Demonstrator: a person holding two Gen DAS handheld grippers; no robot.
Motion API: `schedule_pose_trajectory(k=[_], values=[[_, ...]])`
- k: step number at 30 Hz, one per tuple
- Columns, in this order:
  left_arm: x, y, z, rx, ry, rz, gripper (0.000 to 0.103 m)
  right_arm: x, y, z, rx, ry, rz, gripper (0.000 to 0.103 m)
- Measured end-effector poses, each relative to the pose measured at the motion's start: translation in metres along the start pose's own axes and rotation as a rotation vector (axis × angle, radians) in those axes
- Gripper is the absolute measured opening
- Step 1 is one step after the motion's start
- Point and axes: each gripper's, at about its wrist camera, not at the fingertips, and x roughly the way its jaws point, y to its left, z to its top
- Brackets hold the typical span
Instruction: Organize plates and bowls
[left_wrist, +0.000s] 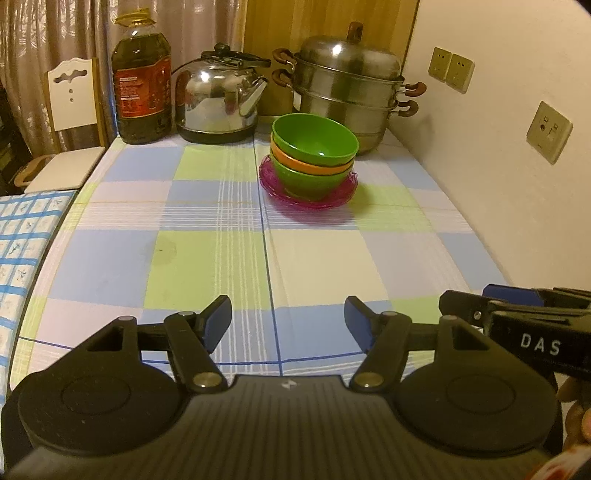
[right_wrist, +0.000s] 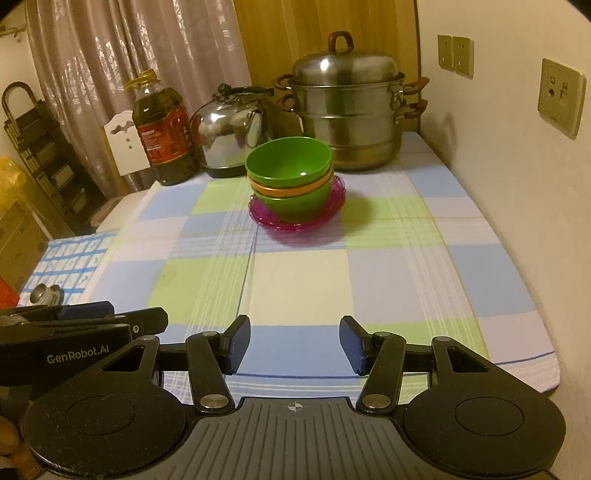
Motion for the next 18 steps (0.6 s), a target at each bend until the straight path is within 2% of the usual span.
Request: schedule_pose_trajectory(k=[8, 18], values=[[0.0014, -0.0019, -0.0076, 0.006, 0.009, 0.036, 0.066, 0.0020, 0.0042, -0.0010, -0.007, -0.003, -0.001, 0.054], [0.0009, -0.0012, -0.0081, -0.011, 0.000, 0.032, 0.066, -0.0005, 0.0034, -0.0016, 0.001, -0.012, -0.003, 0.054]])
